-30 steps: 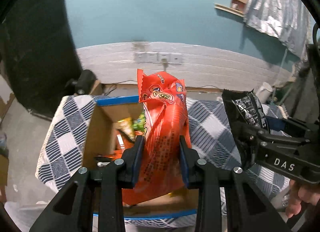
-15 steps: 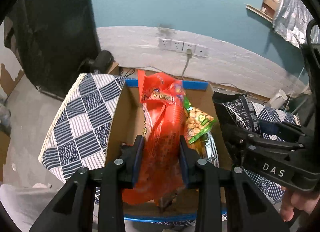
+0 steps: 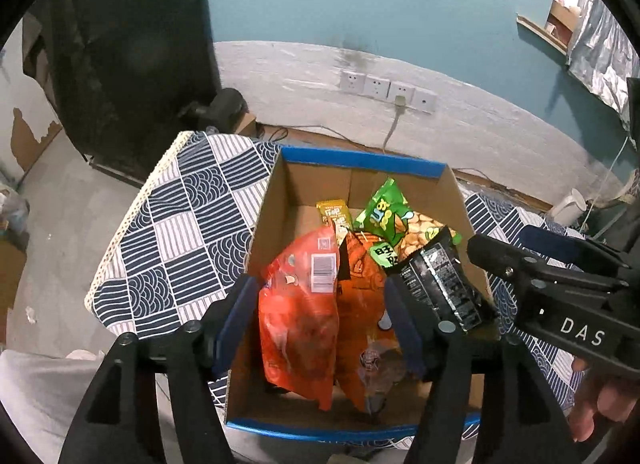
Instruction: Organize snacks
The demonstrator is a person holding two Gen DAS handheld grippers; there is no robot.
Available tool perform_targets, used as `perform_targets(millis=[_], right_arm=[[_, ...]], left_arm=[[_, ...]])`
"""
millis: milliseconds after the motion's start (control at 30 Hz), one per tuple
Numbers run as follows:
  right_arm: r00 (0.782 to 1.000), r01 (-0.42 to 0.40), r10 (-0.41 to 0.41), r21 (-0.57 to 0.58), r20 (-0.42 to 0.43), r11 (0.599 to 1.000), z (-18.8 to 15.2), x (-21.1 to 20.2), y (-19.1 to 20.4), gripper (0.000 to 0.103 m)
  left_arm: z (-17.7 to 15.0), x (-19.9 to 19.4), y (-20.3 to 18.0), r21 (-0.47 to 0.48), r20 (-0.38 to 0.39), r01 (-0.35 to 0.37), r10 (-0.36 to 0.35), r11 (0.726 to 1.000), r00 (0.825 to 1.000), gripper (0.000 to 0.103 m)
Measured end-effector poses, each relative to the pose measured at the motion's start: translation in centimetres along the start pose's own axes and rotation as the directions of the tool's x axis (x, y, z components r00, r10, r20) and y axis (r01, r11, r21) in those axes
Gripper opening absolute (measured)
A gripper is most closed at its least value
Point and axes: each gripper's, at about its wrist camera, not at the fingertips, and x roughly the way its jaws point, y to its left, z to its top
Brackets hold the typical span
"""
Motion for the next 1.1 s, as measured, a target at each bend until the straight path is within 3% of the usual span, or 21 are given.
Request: perform_targets(millis=[333,433,1100], right_arm=[[0.995,0.042,-0.043,0.012,0.092,0.999,0.3,-4.7,-0.5,0.079],[0.993,0.037,-0.039,0.017,0.111,0.999,0.4,-6.0,-0.7,0.079],[0.983,0.028,-0.025,-0.012,0.18,1.0,-0.5,-10.7,-0.2,0.081]], left_arm=[[0.5,-3.2,-0.3,0.009,0.055,0.009,-0.01,1.0,0.998,0.081],[0.6,-4.2,-0.6,0.023,0.08,-0.013,0.011,1.0,0.997,0.081],[0.8,-8.2,-1.7,0.038,0.127,0.015,-0.02,0.999,0.992,0.091]])
